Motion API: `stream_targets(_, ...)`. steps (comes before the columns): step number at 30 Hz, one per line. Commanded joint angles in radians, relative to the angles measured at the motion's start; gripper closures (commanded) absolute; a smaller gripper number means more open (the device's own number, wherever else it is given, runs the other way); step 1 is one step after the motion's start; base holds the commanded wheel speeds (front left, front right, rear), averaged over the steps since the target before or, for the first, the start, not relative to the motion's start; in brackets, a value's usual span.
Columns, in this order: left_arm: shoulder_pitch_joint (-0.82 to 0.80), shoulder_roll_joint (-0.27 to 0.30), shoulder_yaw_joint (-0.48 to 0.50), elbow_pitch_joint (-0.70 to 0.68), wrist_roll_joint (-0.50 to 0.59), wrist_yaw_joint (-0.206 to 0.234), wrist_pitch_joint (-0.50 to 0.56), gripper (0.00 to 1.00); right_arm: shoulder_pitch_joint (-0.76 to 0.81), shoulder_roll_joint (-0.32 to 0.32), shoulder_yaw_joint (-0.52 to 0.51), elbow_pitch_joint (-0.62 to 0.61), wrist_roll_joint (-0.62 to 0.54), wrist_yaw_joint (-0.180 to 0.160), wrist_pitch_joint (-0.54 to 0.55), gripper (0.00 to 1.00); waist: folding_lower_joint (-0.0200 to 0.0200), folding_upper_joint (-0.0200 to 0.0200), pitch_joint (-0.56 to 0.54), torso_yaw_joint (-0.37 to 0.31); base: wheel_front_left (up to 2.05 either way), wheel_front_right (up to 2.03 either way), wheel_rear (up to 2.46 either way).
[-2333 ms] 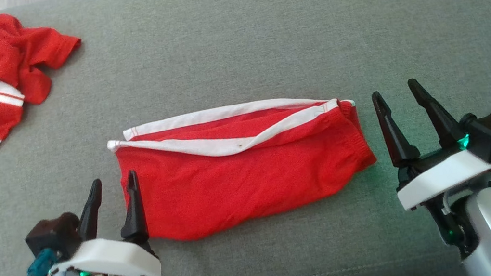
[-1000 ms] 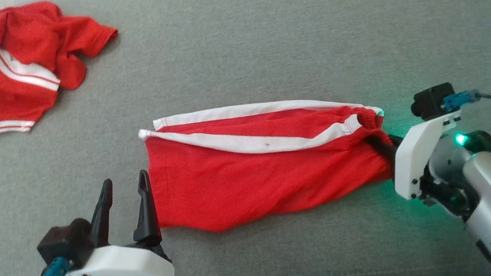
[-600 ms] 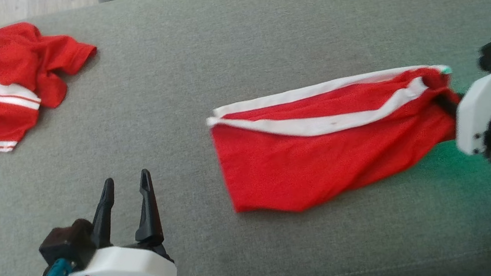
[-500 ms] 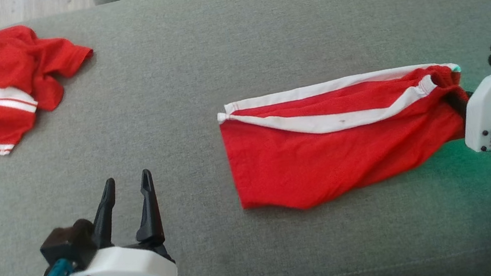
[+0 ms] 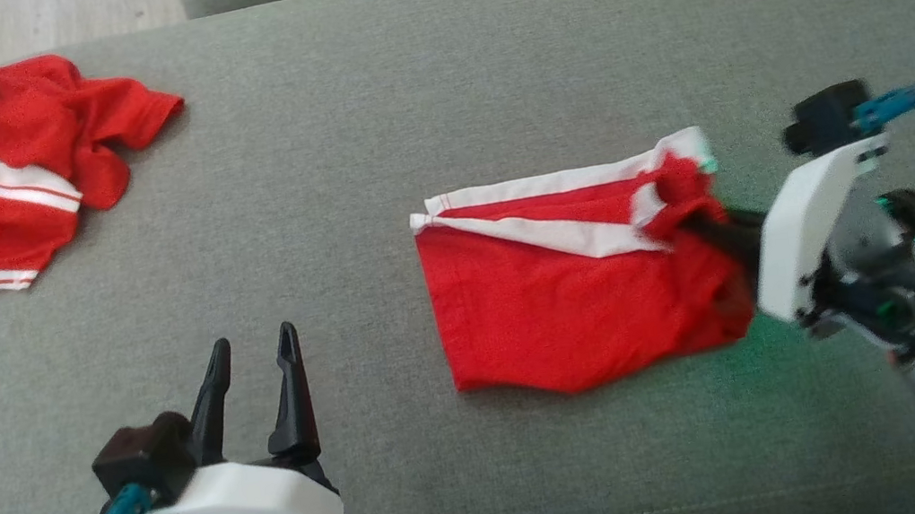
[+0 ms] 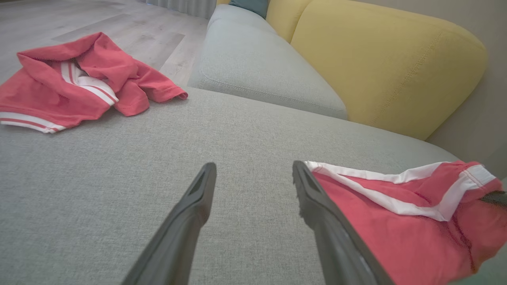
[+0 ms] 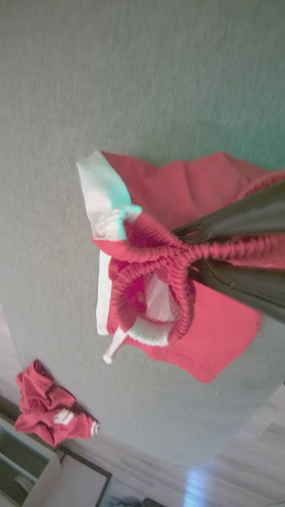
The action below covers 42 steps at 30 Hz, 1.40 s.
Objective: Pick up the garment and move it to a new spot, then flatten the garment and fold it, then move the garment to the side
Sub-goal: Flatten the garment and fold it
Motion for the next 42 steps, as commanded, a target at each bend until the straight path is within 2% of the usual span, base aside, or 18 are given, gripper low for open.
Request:
stream_targets(1, -0.039, 0.003, 0.028, -0.025, -0.011, -0.001, -0.017, 0.00, -0.002, 0.008, 0.025, -0.073, 0.023, 0.007, 0.005, 1.00, 0.0000, -0.0001, -0.004, 0.009, 0.00, 0.00, 0.00)
stream_targets(6, -0.041, 0.002, 0.023, -0.015, -0.015, -0.003, -0.018, 0.00, 0.001, 0.058, 0.085, -0.121, 0.055, 0.007, 0.003, 1.00, 0.0000, -0.0001, -0.014, 0.026, 0.00, 0.00, 0.00)
stream_targets(10, -0.041, 0.002, 0.020, -0.009, -0.018, -0.002, -0.019, 0.00, -0.018, 0.118, 0.131, -0.089, 0.052, 0.007, -0.030, 1.00, 0.0000, -0.0001, -0.025, 0.040, 0.00, 0.00, 0.00)
stream_targets(17, -0.042, 0.003, 0.013, -0.006, -0.021, -0.003, -0.021, 0.00, -0.075, 0.237, 0.174, 0.078, 0.012, 0.007, -0.144, 1.00, 0.0000, -0.0001, -0.026, 0.065, 0.00, 0.00, 0.00)
stream_targets(24, -0.045, 0.004, 0.010, 0.001, -0.024, -0.003, -0.024, 0.00, -0.127, 0.296, 0.177, 0.251, -0.017, 0.007, -0.252, 1.00, 0.0000, -0.0001, -0.020, 0.083, 0.00, 0.00, 0.00)
stream_targets(25, -0.046, 0.004, 0.009, 0.003, -0.025, -0.004, -0.025, 0.00, -0.136, 0.302, 0.175, 0.280, -0.021, 0.007, -0.269, 0.93, 0.0000, -0.0001, -0.019, 0.085, 0.00, 0.00, 0.00)
stream_targets(26, -0.047, 0.004, 0.008, 0.005, -0.025, -0.004, -0.025, 0.00, -0.145, 0.307, 0.176, 0.306, -0.024, 0.007, -0.285, 0.59, 0.0000, -0.0001, -0.019, 0.088, 0.00, 0.00, 0.00)
stream_targets(27, -0.048, 0.004, 0.008, 0.006, -0.026, -0.004, -0.026, 0.00, -0.153, 0.312, 0.179, 0.330, -0.025, 0.007, -0.298, 0.07, 0.0000, -0.0001, -0.019, 0.090, 0.00, 0.00, 0.00)
stream_targets(28, -0.049, 0.004, 0.007, 0.008, -0.026, -0.005, -0.026, 0.00, -0.160, 0.315, 0.182, 0.349, -0.023, 0.007, -0.311, 0.00, 0.0000, -0.0001, -0.019, 0.091, 0.00, 0.00, 0.00)
stream_targets(33, -0.050, 0.005, 0.006, 0.014, -0.028, -0.002, -0.029, 0.00, -0.182, 0.321, 0.231, 0.364, 0.022, 0.007, -0.350, 0.00, 0.0000, -0.0001, -0.022, 0.090, 0.00, 0.00, 0.00)
stream_targets(39, -0.047, 0.009, 0.008, 0.010, -0.031, 0.003, -0.034, 0.00, -0.184, 0.322, 0.278, 0.276, 0.115, 0.007, -0.374, 0.00, 0.0000, -0.0001, -0.023, 0.069, 0.00, 0.00, 0.00)
stream_targets(42, -0.048, 0.011, 0.009, 0.007, -0.031, 0.005, -0.038, 0.00, -0.184, 0.308, 0.259, 0.223, 0.141, 0.007, -0.416, 0.00, 0.0000, -0.0001, -0.022, 0.055, 0.00, 0.00, 0.00)
